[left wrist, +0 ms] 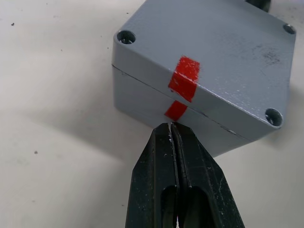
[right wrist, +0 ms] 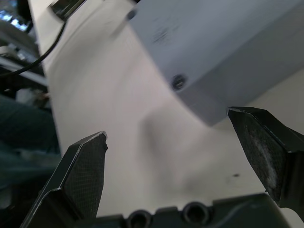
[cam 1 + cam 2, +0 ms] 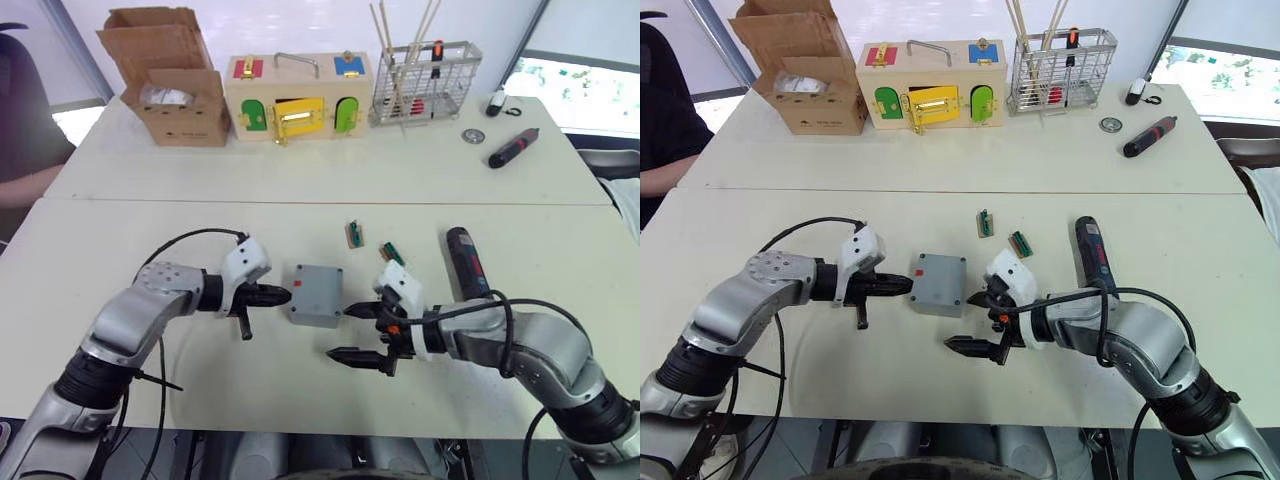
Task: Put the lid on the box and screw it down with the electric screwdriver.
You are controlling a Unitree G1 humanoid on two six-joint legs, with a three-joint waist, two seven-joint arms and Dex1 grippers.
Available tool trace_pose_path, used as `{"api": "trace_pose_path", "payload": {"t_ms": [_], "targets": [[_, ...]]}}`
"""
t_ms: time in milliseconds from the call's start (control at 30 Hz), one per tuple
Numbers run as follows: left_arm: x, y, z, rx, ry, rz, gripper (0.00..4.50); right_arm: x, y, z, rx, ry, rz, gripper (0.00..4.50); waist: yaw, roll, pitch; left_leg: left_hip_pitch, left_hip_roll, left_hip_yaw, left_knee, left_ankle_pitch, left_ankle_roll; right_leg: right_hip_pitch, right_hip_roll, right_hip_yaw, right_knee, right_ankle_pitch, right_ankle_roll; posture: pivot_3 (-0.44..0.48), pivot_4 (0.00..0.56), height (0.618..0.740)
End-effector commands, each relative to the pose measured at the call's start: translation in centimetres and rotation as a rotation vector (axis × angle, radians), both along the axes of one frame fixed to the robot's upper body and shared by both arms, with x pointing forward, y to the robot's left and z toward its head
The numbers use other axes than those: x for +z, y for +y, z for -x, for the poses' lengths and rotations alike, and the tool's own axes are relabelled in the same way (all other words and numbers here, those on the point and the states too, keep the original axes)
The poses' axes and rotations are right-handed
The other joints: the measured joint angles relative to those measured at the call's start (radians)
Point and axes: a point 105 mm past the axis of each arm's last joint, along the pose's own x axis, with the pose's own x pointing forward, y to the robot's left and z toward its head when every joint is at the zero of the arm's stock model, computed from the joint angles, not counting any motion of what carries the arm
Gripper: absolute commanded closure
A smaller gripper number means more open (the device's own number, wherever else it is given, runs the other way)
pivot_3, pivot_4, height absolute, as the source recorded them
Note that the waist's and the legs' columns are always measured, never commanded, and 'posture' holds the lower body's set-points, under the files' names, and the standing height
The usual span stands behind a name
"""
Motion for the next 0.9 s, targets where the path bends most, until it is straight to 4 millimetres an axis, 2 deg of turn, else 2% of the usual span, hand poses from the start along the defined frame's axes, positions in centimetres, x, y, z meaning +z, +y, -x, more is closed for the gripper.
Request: {"api": "trace_pose_path", "payload": {"t_ms": [33, 367, 433, 533, 633, 700, 833, 900], "targets": [[0.6, -0.5, -0.7, -0.045, -0.063, -0.016, 4.5, 0.4, 0.7, 0.6, 0.048, 0.019, -0.047, 0.02, -0.001, 0.0, 0.0, 0.0, 0.0, 0.0, 0.0, 0.0, 0.0, 0.0, 0.0, 0.0, 0.0, 0.0, 0.0, 0.0, 0.15, 0.74], [0.1, -1.5, -3.8, -0.067, -0.175, -0.046, 4.5, 0.7, 1.7, 2.0, 0.089, 0.075, -0.094, 0.02, -0.001, 0.0, 0.0, 0.0, 0.0, 0.0, 0.0, 0.0, 0.0, 0.0, 0.0, 0.0, 0.0, 0.0, 0.0, 0.0, 0.15, 0.74], [0.2, -1.2, -4.7, -0.03, -0.206, -0.049, 4.5, 0.9, 1.3, 1.4, 0.059, 0.034, -0.08, 0.02, -0.001, 0.0, 0.0, 0.0, 0.0, 0.0, 0.0, 0.0, 0.0, 0.0, 0.0, 0.0, 0.0, 0.0, 0.0, 0.0, 0.15, 0.74], [0.3, -0.1, -5.0, -0.002, -0.219, -0.072, 4.5, 1.8, -0.4, -0.8, -0.017, -0.065, -0.04, 0.02, -0.003, 0.0, 0.0, 0.0, 0.0, 0.0, 0.0, 0.0, 0.0, 0.0, 0.0, 0.0, 0.0, 0.0, 0.0, 0.0, 0.15, 0.74], [-0.1, 1.6, -3.2, -0.03, -0.162, -0.112, 4.5, 2.7, -2.0, -2.8, -0.037, -0.183, 0.014, 0.02, -0.011, 0.0, 0.0, 0.0, 0.0, 0.0, 0.0, 0.0, 0.0, -0.001, 0.001, 0.0, 0.0, 0.0, 0.0, 0.0, 0.15, 0.74], [-0.2, 2.4, -1.6, -0.058, -0.118, -0.128, 4.5, 3.1, -2.4, -3.6, -0.025, -0.234, 0.021, 0.02, -0.026, 0.0, 0.0, 0.0, 0.0, 0.0, -0.001, 0.0, 0.0, -0.001, 0.001, 0.0, 0.0, 0.0, 0.0, 0.0, 0.15, 0.74], [-0.5, 3.1, 1.9, -0.094, -0.015, -0.122, 4.5, 3.0, -2.6, -4.9, 0.062, -0.321, 0.058, 0.02, -0.03, 0.0, 0.0, 0.0, 0.001, -0.001, -0.003, 0.0, 0.001, -0.001, 0.001, 0.0, 0.0, 0.0, 0.0, 0.0, 0.15, 0.74], [-0.5, 2.9, 2.8, -0.092, 0.012, -0.106, 4.5, 3.0, -2.5, -5.3, 0.099, -0.339, 0.055, 0.02, -0.028, 0.0, 0.0, 0.0, 0.001, 0.0, -0.002, 0.0, 0.001, -0.001, 0.001, 0.0, 0.0, 0.0, 0.0, 0.0, 0.15, 0.74]]}}
